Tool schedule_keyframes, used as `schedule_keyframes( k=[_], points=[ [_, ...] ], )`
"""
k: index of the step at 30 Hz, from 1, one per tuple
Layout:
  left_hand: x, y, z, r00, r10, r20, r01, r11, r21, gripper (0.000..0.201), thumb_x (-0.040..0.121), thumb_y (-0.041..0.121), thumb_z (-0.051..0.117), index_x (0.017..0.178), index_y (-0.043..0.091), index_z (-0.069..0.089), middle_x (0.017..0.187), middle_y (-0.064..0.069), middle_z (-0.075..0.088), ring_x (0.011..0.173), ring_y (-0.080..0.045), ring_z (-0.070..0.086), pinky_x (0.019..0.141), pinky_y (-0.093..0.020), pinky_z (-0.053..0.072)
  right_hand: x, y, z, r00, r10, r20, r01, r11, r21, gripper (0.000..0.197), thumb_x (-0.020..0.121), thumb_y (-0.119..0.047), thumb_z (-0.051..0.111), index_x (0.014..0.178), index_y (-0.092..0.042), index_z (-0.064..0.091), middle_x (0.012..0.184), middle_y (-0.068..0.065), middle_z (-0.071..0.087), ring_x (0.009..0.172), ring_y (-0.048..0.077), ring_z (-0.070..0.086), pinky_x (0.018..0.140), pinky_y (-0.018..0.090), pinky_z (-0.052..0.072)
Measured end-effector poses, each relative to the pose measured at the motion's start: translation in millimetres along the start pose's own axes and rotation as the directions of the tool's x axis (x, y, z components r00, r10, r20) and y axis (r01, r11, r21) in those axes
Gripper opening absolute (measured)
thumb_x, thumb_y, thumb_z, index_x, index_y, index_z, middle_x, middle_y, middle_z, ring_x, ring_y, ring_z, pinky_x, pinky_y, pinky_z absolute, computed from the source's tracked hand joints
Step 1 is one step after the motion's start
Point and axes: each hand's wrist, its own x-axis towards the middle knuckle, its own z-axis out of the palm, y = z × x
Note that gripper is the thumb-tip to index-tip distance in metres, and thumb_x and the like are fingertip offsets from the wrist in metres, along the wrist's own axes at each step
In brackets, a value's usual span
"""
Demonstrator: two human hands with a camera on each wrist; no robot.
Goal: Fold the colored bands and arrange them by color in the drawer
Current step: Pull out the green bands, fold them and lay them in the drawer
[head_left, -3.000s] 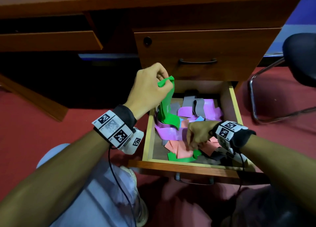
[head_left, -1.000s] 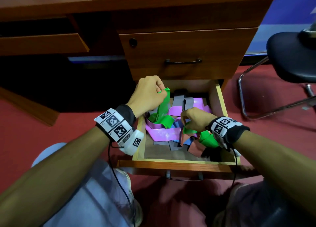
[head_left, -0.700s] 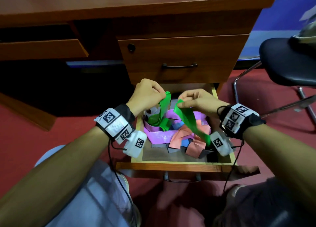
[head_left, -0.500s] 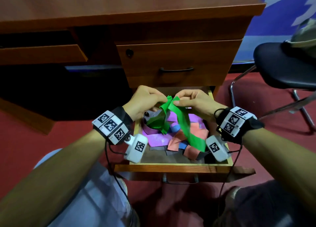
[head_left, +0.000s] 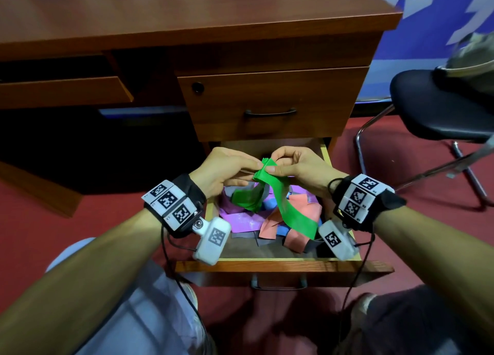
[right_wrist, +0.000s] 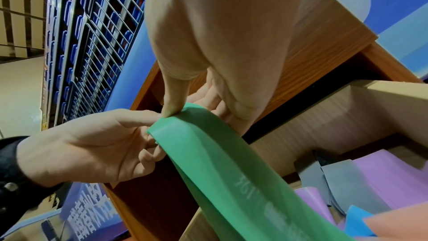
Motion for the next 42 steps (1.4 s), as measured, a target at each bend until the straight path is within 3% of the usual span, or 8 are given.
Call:
schedule_keyframes(
  k=[4, 9, 14, 17, 21, 27, 33, 42],
  points=[
    [1, 0, 2, 1.0, 0.007, -0.005, -0.007, 1.0, 0.008, 0.016, 0.085, 0.004, 0.077, 0.101, 0.003, 0.079, 0.083, -0.014, 0.075, 0.056, -0.008, 0.069, 0.049, -0.015, 0.055, 1, -2, 1, 1.0, 0.001, -0.003, -0.001, 1.0, -0.021, 0.021, 0.082, 0.008, 0.07, 0.086, -0.011, 0.061, 0.067, 0.0, 0.071, 0.063, 0.012, 0.069, 0.059, 0.022, 0.055],
    [2, -1, 0, 0.999, 0.038, -0.003, -0.038, 0.999, 0.029, 0.015, 0.085, 0.001, 0.077, 0.1, -0.001, 0.078, 0.071, -0.012, 0.071, 0.048, -0.007, 0.065, 0.045, -0.015, 0.052, 2, -2, 0, 1.0, 0.011, -0.022, -0.012, 0.998, -0.06, 0.021, 0.081, 0.005, 0.073, 0.087, -0.012, 0.061, 0.068, 0.0, 0.072, 0.064, 0.013, 0.069, 0.062, 0.024, 0.055],
    [3, -4, -1, 0.998, 0.064, 0.026, -0.066, 0.994, 0.085, 0.007, 0.087, -0.003, 0.074, 0.089, 0.003, 0.077, 0.072, -0.018, 0.065, 0.047, -0.012, 0.057, 0.045, -0.015, 0.049, 2, 0, -1, 1.0, 0.02, -0.022, -0.021, 0.996, -0.088, 0.024, 0.076, 0.0, 0.079, 0.089, -0.012, 0.063, 0.071, 0.003, 0.073, 0.068, 0.018, 0.069, 0.075, 0.034, 0.052],
    [4, -5, 0, 0.994, 0.104, 0.021, -0.105, 0.986, 0.127, 0.009, 0.087, -0.004, 0.073, 0.087, 0.004, 0.078, 0.075, -0.019, 0.068, 0.046, -0.009, 0.057, 0.046, -0.015, 0.05, 2, -1, -1, 0.999, 0.03, -0.024, -0.033, 0.993, -0.114, 0.024, 0.079, 0.002, 0.077, 0.093, -0.011, 0.063, 0.069, 0.002, 0.073, 0.066, 0.016, 0.07, 0.071, 0.033, 0.054],
    [6, -7, 2, 0.985, 0.172, -0.001, -0.169, 0.97, 0.176, 0.006, 0.086, -0.002, 0.075, 0.091, 0.001, 0.078, 0.067, -0.008, 0.071, 0.047, -0.005, 0.059, 0.049, -0.015, 0.05, 1, -1, 0, 0.999, 0.04, -0.02, -0.042, 0.991, -0.125, 0.024, 0.081, 0.003, 0.075, 0.1, -0.008, 0.063, 0.063, -0.001, 0.071, 0.061, 0.011, 0.069, 0.062, 0.025, 0.055],
    [10, -11, 3, 0.984, 0.176, -0.008, -0.174, 0.976, 0.132, 0.005, 0.087, 0.001, 0.076, 0.091, 0.003, 0.078, 0.059, 0.0, 0.068, 0.051, -0.006, 0.059, 0.056, -0.017, 0.054, 2, -2, -1, 0.999, 0.043, -0.028, -0.045, 0.995, -0.093, 0.023, 0.081, 0.001, 0.076, 0.102, -0.004, 0.069, 0.076, 0.006, 0.074, 0.071, 0.016, 0.072, 0.067, 0.027, 0.057],
    [10, -13, 5, 0.972, 0.235, -0.005, -0.229, 0.954, 0.195, 0.011, 0.088, 0.003, 0.076, 0.081, 0.012, 0.077, 0.076, -0.012, 0.074, 0.053, -0.004, 0.061, 0.057, -0.017, 0.054, 3, -2, 0, 0.997, 0.065, -0.041, -0.069, 0.992, -0.109, 0.023, 0.082, 0.004, 0.075, 0.103, -0.001, 0.069, 0.072, 0.005, 0.073, 0.068, 0.013, 0.071, 0.065, 0.024, 0.056],
    [10, -11, 5, 0.965, 0.261, 0.025, -0.261, 0.947, 0.186, 0.016, 0.089, 0.002, 0.074, 0.08, 0.014, 0.077, 0.073, -0.008, 0.073, 0.057, -0.005, 0.064, 0.057, -0.016, 0.054, 1, -5, -1, 0.996, 0.065, -0.058, -0.071, 0.991, -0.114, 0.018, 0.081, 0.006, 0.074, 0.096, -0.002, 0.069, 0.071, 0.006, 0.072, 0.067, 0.014, 0.07, 0.066, 0.026, 0.057]
  ],
)
